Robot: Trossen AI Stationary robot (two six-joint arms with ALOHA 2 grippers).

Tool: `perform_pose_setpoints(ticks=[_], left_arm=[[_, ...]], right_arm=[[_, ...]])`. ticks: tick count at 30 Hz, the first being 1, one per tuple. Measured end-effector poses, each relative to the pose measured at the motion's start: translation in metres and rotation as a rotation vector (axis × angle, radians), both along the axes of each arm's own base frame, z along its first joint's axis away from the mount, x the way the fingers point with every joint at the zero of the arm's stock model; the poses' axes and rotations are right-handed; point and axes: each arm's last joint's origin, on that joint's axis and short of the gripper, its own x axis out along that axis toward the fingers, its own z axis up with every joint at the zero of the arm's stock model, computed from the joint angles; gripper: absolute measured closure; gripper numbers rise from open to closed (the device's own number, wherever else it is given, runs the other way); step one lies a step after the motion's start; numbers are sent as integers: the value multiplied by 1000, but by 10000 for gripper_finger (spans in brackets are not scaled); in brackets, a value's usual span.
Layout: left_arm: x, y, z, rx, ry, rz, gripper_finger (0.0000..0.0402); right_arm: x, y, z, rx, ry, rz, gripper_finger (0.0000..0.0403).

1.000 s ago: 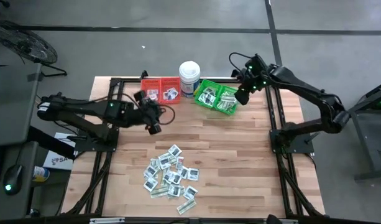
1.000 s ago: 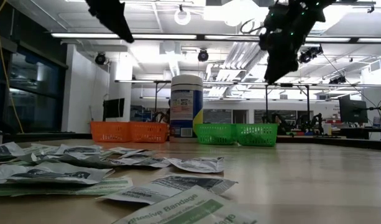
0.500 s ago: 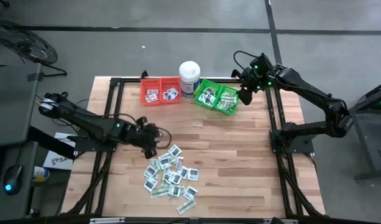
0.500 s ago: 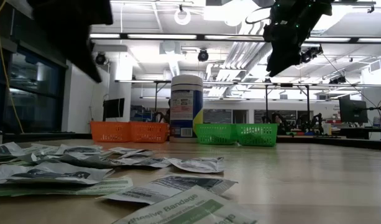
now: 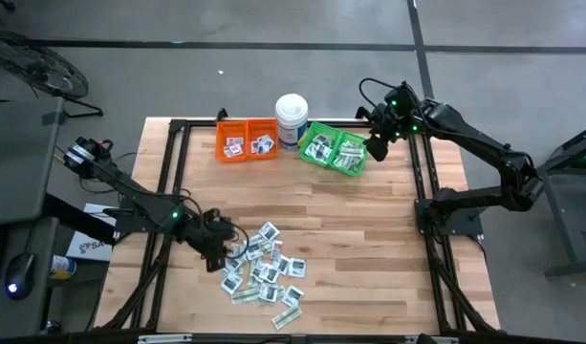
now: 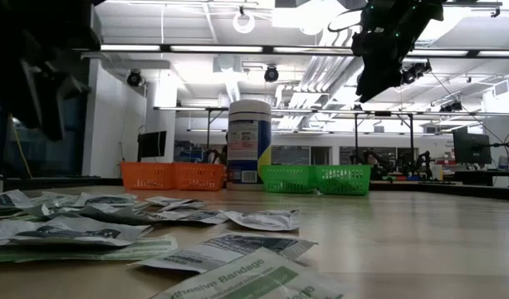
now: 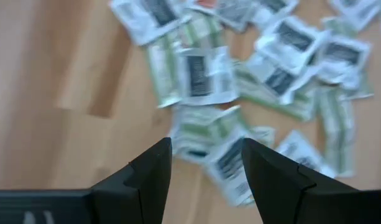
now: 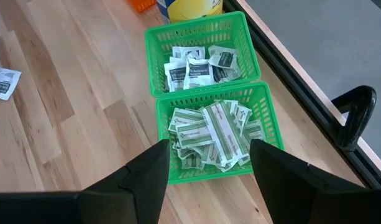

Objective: Pick & Place First Aid Supplies
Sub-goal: Put the black towelette pack into the left green bin

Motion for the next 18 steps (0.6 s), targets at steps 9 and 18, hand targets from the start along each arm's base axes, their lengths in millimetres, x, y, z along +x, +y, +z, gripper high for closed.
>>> perform_pose_setpoints(ticks=[9,18], left_arm=[[-11,-10,-34,-132,-141,61,209],[-23,-8,-50,-210,-102,54,209]], right_arm=[[0,0,0,11,-11,13,187],[0,1,0,16,-12,19,187]])
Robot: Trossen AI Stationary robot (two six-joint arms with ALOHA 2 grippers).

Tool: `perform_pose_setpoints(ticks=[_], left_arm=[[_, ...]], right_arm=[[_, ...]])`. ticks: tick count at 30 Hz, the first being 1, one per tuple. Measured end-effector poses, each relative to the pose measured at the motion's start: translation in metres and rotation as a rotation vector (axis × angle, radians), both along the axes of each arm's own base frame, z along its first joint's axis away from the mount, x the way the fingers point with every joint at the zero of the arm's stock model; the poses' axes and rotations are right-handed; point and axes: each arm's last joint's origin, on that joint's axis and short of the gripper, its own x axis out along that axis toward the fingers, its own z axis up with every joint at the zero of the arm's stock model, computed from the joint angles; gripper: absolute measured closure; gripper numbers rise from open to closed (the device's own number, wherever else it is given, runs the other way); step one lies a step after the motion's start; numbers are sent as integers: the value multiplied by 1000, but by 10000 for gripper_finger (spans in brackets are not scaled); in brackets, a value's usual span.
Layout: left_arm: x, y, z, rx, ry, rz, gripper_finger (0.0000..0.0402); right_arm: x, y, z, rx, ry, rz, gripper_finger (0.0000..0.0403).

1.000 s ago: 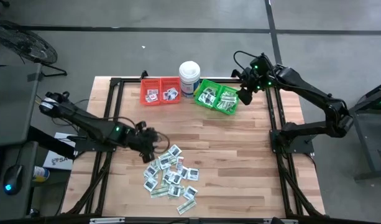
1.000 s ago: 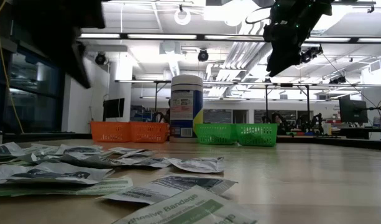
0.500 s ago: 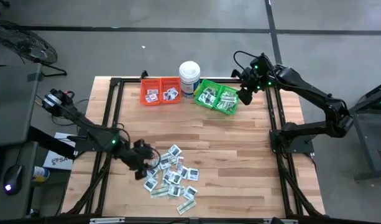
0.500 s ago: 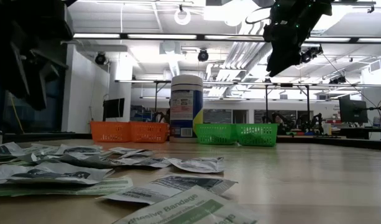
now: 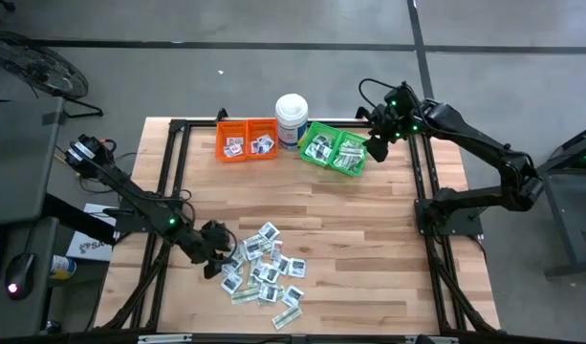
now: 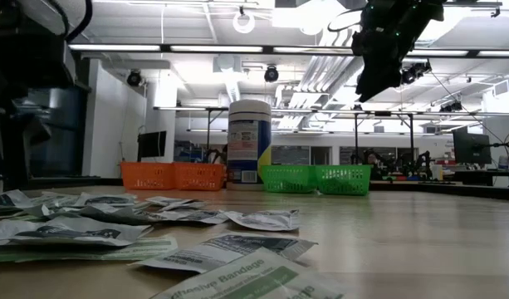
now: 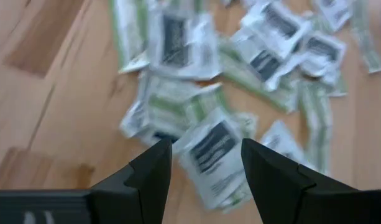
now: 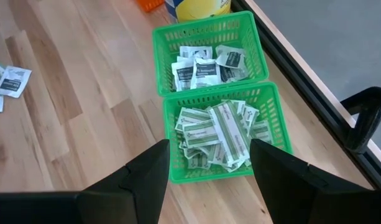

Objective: Pick & Place First Aid Supplies
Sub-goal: Put the black towelette pack into the left green bin

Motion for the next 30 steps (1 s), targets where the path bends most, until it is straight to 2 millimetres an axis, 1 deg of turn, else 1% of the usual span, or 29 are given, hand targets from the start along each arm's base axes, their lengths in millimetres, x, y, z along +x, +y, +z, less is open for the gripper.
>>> perform_pose_setpoints(ticks=[8,11,19,23,30], left_arm=[[-9,6,-19,-75,-11,18,209],[-9,5,-20,-110,-38,16,209],[-9,6,-24,-112,-18,8,209],[-6,3,-25,-120,-42,9,209],[-2,0,-32,-117,-44,18,209]], right_arm=[[0,0,0,7,-2,2,187],[0,0,0,9,0,3,187],[0,0,0,13,-2,-3,187],[0,0,0,18,-5,-11,187],[0,0,0,21,-8,-17,187]])
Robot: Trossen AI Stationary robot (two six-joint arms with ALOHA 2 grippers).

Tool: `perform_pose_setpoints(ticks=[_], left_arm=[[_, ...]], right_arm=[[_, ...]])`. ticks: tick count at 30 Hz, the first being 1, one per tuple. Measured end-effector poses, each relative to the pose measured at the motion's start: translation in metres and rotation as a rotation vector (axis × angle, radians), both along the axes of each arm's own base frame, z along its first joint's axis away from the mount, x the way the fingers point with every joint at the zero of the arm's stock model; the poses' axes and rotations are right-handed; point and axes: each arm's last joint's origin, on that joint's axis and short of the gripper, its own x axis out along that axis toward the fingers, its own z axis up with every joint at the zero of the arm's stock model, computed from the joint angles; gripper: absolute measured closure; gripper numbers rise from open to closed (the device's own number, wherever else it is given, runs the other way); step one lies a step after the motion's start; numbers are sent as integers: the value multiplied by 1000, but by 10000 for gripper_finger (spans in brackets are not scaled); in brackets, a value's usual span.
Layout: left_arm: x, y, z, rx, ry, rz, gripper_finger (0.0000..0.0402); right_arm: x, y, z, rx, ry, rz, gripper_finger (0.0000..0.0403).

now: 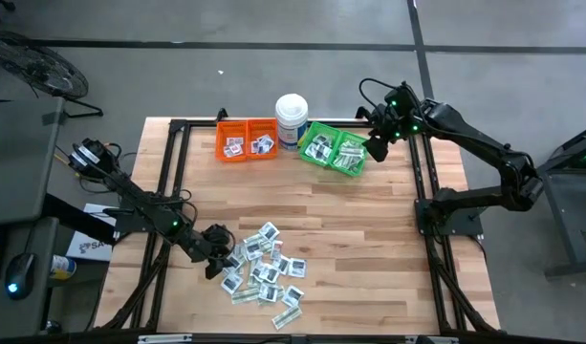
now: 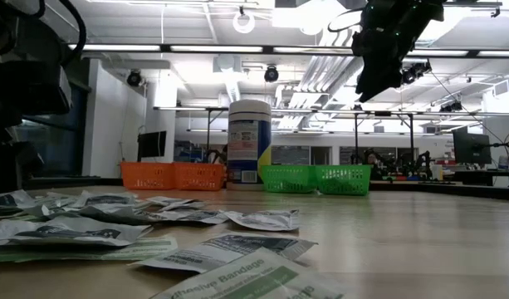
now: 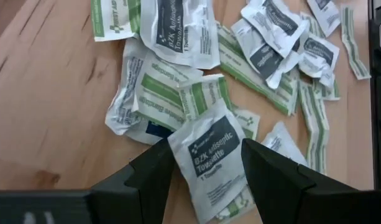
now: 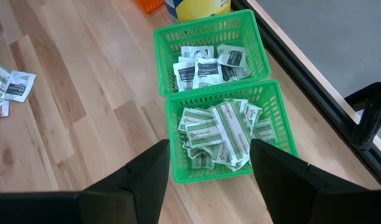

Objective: Pick & Place First Aid Supplies
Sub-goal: Put the black towelette pack into the left green bin

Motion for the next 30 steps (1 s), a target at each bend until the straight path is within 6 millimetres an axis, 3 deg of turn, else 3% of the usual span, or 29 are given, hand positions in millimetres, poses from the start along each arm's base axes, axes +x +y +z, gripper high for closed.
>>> perform_pose_setpoints(ticks=[5,9,21,30], left_arm=[[2,-1,-2,-4,-3,11,210],[1,-1,-2,-7,2,16,234],[-1,1,-5,25,26,21,394],[0,-3,6,-67,15,-57,399]], right_arm=[[0,0,0,4,-1,-5,187],[0,0,0,4,-1,-5,187],[0,0,0,2,-2,-4,187],[0,0,0,-4,0,2,187]])
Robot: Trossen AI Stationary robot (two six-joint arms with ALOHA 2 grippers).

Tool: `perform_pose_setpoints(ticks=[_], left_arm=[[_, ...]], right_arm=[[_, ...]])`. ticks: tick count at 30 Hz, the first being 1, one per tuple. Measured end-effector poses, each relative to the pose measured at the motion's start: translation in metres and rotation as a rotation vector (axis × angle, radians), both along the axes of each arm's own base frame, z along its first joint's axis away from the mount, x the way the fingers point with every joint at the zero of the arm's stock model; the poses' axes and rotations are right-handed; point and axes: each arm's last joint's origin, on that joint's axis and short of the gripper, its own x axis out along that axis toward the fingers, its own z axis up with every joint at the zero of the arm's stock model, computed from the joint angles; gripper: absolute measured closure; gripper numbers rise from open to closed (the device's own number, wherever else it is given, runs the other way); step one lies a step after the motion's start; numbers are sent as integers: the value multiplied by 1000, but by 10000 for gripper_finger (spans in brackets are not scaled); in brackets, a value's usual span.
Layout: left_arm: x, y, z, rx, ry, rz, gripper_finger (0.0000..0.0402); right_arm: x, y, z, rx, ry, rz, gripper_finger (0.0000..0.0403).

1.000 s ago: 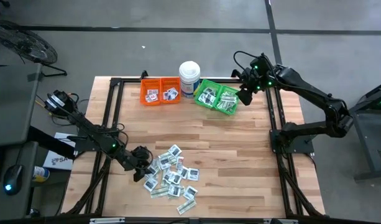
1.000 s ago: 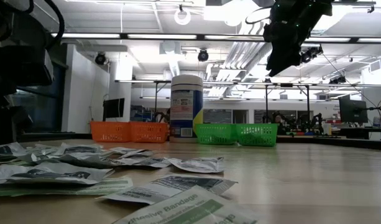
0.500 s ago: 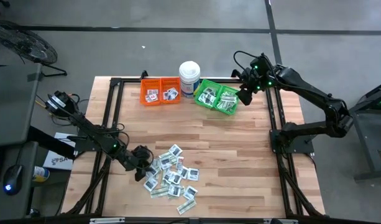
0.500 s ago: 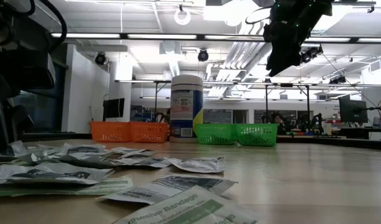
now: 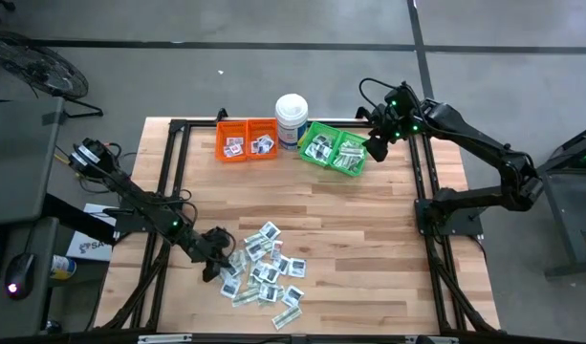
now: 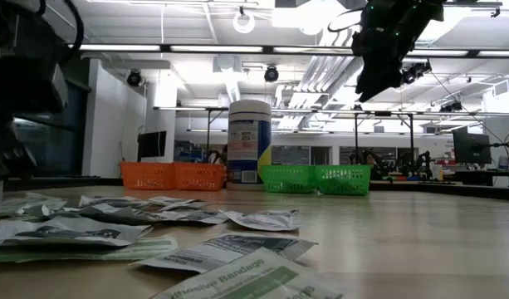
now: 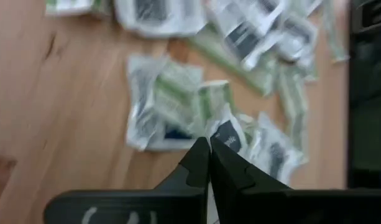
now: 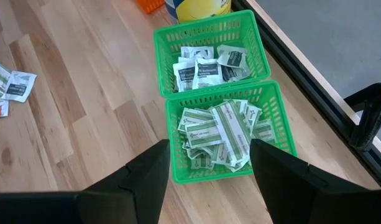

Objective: Pick & Place First Aid Supplies
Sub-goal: Put the black towelette pack into the left green bin

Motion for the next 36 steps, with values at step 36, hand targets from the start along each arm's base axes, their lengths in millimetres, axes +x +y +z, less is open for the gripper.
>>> perform_pose_setpoints(ticks=[36], left_arm=[[64,76,158,799,-496,634,401]], right_arm=[[54,32,20,-86,-382,486,187]])
